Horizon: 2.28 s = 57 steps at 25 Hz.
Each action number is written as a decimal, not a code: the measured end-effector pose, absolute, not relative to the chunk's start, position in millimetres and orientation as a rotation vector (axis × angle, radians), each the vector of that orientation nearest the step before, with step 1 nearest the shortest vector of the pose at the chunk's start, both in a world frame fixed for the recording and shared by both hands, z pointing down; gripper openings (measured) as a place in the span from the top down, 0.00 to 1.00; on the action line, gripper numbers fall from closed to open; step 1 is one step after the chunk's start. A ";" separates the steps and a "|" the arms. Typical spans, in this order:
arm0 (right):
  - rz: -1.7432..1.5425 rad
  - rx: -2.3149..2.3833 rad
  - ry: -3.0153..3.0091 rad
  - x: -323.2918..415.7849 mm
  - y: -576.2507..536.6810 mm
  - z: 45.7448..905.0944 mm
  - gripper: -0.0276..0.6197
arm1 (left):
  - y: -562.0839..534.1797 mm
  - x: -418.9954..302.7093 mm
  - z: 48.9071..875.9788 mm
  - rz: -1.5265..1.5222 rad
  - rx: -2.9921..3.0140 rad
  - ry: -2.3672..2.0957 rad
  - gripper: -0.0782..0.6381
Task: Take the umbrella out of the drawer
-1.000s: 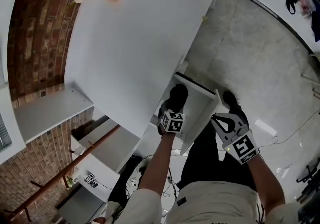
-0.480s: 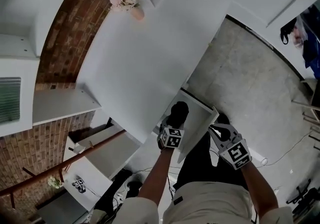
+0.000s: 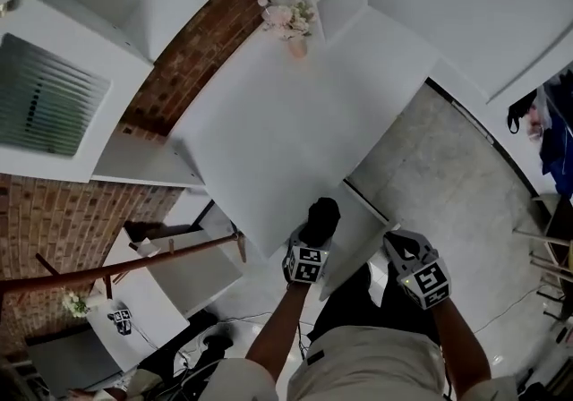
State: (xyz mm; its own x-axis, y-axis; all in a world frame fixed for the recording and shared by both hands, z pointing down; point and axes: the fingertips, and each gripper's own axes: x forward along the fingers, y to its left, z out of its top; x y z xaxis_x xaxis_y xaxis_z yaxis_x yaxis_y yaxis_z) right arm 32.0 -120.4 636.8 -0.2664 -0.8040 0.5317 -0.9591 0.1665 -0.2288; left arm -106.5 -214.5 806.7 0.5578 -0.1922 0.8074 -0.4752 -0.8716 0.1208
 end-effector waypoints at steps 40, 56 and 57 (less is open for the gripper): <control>0.355 1.132 -2.708 45.1 -87.6 488.7 0.91 | -106.4 -171.0 503.8 0.203 2.256 -1.569 0.52; 0.239 1.007 -2.781 -4.0 -82.9 446.5 0.91 | -29.9 -245.4 451.9 0.053 2.195 -1.765 0.52; 0.235 1.015 -2.777 -7.3 -83.2 444.6 0.91 | -27.4 -253.0 450.4 0.054 2.196 -1.769 0.52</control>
State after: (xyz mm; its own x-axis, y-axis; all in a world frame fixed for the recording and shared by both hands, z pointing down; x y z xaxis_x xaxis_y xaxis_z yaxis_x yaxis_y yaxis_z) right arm -7.3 -83.2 444.6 -0.7521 -0.6222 0.2173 -0.6498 0.7550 -0.0874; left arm -253.0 -27.4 450.4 0.2327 -0.9458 0.2267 -0.9577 -0.1823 0.2224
